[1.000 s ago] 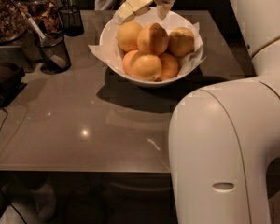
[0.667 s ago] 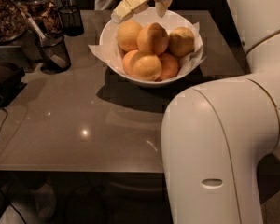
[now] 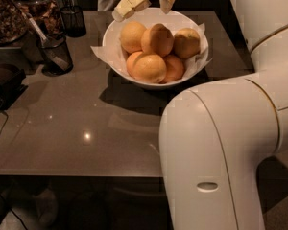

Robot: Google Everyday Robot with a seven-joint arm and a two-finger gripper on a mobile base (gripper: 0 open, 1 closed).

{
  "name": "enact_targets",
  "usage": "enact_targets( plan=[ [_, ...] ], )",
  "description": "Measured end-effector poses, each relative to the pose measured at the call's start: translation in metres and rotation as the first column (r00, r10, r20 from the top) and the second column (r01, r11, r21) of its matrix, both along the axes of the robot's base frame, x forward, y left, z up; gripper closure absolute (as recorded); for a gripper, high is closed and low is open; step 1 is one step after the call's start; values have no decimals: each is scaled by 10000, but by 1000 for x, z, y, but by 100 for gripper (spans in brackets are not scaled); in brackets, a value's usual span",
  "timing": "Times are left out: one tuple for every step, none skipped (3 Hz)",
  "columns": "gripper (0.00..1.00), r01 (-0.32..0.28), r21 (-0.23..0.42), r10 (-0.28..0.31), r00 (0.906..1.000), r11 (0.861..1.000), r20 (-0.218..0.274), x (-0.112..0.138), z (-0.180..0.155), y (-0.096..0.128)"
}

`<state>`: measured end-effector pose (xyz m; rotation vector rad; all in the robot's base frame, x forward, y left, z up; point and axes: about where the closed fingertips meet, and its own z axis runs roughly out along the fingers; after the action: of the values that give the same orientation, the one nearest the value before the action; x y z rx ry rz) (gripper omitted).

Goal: Pick orange from white bowl

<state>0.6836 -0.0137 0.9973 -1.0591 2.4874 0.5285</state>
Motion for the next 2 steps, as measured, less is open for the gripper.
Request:
enact_targets(
  plan=[
    [0, 272, 29, -272, 9996, 9996, -126, -7, 3, -8],
    [0, 319, 15, -318, 9991, 9995, -284, -14, 4, -11]
  ],
)
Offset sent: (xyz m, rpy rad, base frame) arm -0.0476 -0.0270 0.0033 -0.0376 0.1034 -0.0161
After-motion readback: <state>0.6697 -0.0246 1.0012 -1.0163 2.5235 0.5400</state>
